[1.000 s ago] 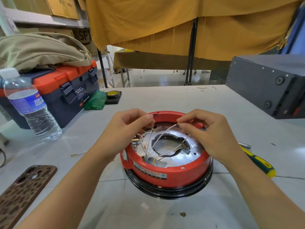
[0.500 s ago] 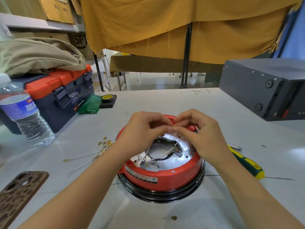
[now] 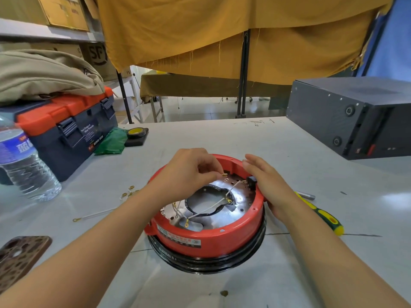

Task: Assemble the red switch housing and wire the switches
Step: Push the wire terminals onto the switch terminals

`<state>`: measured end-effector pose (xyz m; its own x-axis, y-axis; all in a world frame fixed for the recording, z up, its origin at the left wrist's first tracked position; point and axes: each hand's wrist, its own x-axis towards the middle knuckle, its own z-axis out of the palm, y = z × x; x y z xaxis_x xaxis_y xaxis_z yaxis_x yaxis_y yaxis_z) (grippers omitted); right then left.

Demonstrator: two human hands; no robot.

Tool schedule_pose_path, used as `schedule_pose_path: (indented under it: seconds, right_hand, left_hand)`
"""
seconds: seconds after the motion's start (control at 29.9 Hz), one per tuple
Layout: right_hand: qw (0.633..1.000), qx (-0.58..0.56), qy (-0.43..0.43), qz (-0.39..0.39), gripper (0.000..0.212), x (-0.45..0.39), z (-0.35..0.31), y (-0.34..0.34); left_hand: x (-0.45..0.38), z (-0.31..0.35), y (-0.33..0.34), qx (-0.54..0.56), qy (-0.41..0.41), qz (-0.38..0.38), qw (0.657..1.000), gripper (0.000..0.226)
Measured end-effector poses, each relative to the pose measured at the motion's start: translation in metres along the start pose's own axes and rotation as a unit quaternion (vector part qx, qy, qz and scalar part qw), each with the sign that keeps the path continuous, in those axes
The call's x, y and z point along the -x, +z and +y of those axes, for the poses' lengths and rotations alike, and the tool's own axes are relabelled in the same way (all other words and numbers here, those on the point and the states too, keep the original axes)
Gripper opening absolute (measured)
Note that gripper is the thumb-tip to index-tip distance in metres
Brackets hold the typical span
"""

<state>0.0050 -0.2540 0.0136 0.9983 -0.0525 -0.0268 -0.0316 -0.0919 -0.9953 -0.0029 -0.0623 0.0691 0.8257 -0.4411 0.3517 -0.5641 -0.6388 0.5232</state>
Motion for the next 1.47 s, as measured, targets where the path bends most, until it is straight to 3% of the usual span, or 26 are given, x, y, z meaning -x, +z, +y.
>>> schedule_pose_path:
  seconds: [0.13, 0.47, 1.47]
  right_hand:
    - [0.999, -0.041, 0.020, -0.005, 0.027, -0.001, 0.000, -0.001]
    - [0.999, -0.040, 0.019, 0.006, 0.021, 0.000, 0.003, 0.004]
    - [1.000, -0.028, 0.007, 0.003, 0.022, -0.002, 0.006, 0.003]
  left_hand:
    - [-0.003, 0.001, 0.007, 0.003, -0.002, -0.024, 1.000, 0.005]
    - [-0.016, 0.008, 0.021, -0.004, 0.007, -0.077, 0.997, 0.002]
    - [-0.017, -0.001, 0.039, -0.025, 0.047, -0.054, 0.997, 0.008]
